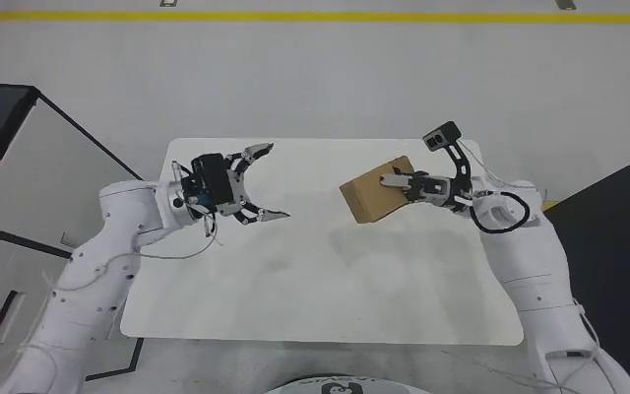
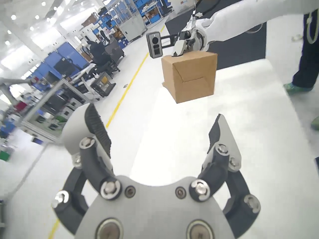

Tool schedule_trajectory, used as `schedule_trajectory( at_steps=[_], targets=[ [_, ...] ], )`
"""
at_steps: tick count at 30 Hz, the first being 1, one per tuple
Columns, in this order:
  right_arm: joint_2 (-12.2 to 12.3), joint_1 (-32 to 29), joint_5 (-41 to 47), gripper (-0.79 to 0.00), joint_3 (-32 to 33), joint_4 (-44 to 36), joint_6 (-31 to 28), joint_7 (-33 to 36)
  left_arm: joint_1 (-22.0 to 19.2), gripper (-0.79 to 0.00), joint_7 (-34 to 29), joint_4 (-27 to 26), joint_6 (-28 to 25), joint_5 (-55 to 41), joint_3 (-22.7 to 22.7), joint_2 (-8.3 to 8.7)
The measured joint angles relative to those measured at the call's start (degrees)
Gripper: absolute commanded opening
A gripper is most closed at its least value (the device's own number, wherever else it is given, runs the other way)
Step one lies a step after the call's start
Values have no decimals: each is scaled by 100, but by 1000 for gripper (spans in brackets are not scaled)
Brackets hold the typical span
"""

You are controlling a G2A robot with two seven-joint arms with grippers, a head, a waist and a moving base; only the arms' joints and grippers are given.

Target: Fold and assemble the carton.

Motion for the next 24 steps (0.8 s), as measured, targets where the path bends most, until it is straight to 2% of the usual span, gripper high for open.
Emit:
schedule_trajectory(
  at_steps=[2, 5, 10, 13, 16, 19, 24],
  targets=[
    [32, 137, -618, -785, -3, -218, -373, -36, -41, 0, -612, -53, -210, -614, -91, 38],
    [40, 172, -1087, -785, -26, -287, -447, -120, -55, 0, -1279, -119, -247, -491, -101, 50],
    [39, 167, -892, -785, -24, -277, -433, -114, -46, 0, -1004, -105, -227, -354, -96, 47],
    [54, 183, -1095, -785, -48, -480, -534, -215, 34, 0, -1082, 89, -75, -709, -99, 34],
    [121, 357, -1971, -785, -169, -1065, -744, -424, 3, 0, -1289, 360, -272, -1403, -151, 45],
    [210, 605, -3260, -785, -540, -1485, -999, -678, -51, 0, -1622, 580, -437, -1969, -201, 71],
    [328, 1081, -4683, -785, -1420, -1510, -1457, -1137, -78, 0, -2055, 780, -435, -2563, -366, 126]
  ],
)
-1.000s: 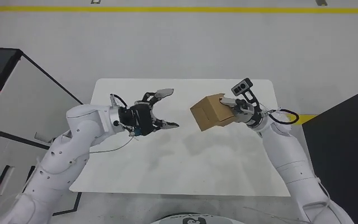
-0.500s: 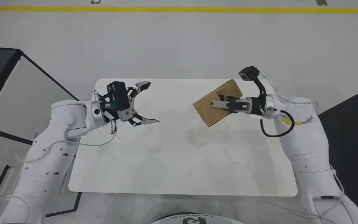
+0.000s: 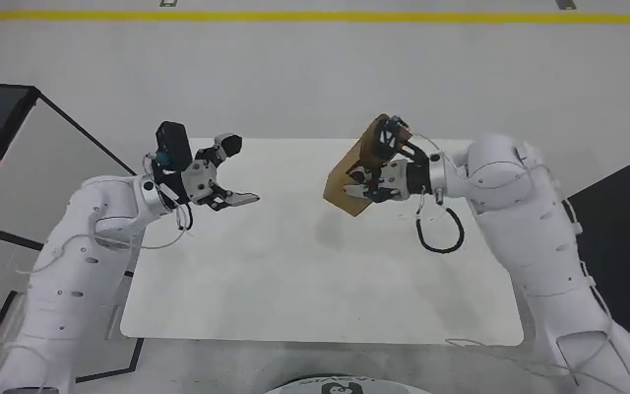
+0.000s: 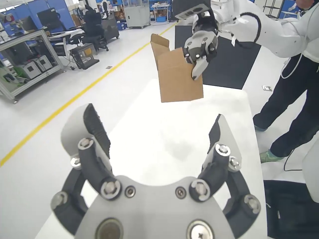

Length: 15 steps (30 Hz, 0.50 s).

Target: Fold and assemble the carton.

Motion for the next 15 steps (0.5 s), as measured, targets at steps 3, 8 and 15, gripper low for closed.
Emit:
schedule_trajectory(
  at_steps=[3, 8, 15],
  targets=[
    [46, 267, -379, -785, -472, 111, -207, -207, 51, 0, -114, 9, 0, -71, -118, 39],
    [70, 409, -399, -785, -737, 244, -371, -372, 122, 0, -39, -335, 0, -118, -9, 85],
    [69, 405, -399, -785, -730, 239, -365, -366, 129, 0, -50, -307, 14, -109, -11, 84]
  ],
)
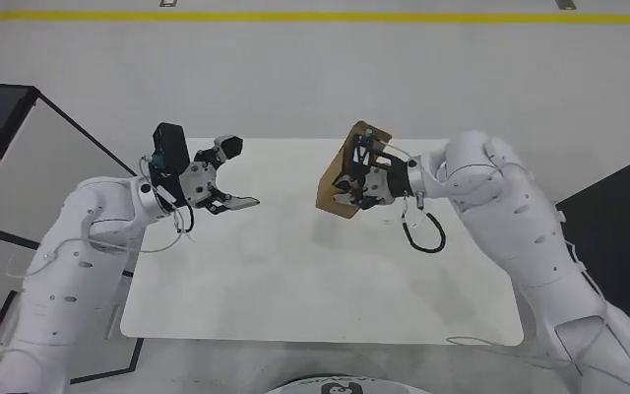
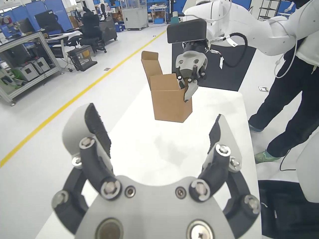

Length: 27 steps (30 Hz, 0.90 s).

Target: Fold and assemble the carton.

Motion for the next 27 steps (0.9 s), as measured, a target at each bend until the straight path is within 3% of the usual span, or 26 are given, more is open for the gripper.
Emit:
schedule_trajectory(
  at_steps=[3, 7, 17, 20, 27],
  targets=[
    [6, -23, -231, -785, -101, -106, 30, 15, 46, 0, -12, 81, 64, 139, -67, 6],
    [-32, 24, -1319, -785, -500, -225, -6, -33, 150, 0, 277, 91, -18, 754, -254, 67],
    [-408, 398, -3025, -785, -1880, 319, 43, -831, 289, 0, 1906, 569, -14, 2074, -270, 292],
    [-476, 435, -3148, -785, -2056, 513, 20, -1079, 279, 0, 2223, 647, -14, 2243, -141, 355],
    [-474, 435, -3144, -785, -2050, 512, 20, -1075, 278, 0, 2219, 646, -14, 2244, -140, 356]
  ],
)
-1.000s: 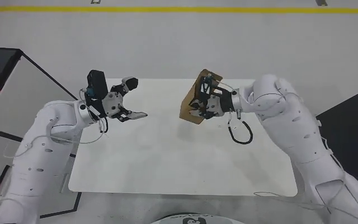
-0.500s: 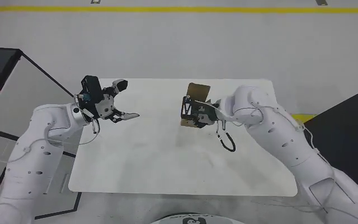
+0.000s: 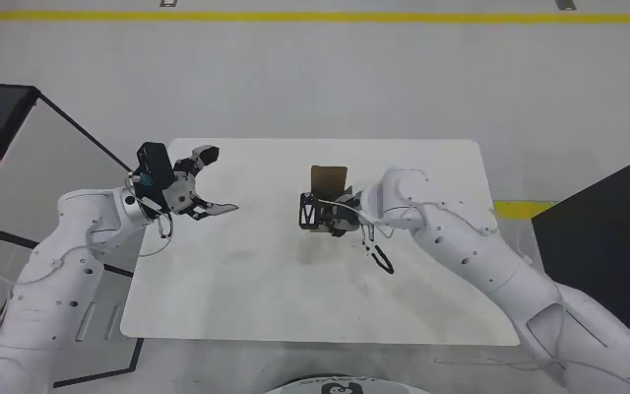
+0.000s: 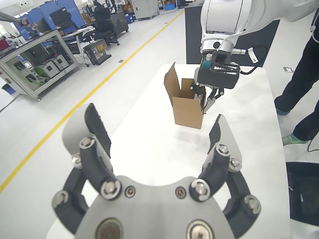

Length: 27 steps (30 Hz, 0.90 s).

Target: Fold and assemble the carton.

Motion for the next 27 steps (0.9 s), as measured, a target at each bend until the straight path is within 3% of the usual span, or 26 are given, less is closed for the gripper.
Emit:
schedule_trajectory(
  at_steps=[14, 27],
  targets=[
    [-90, -221, -1259, -785, -390, 542, -321, -1232, 0, 0, 1, 0, 0, 0, 0, 0],
    [-80, -511, -1467, -785, -286, 450, 104, -1270, 0, 0, 1, 0, 0, 0, 0, 0]
  ],
)
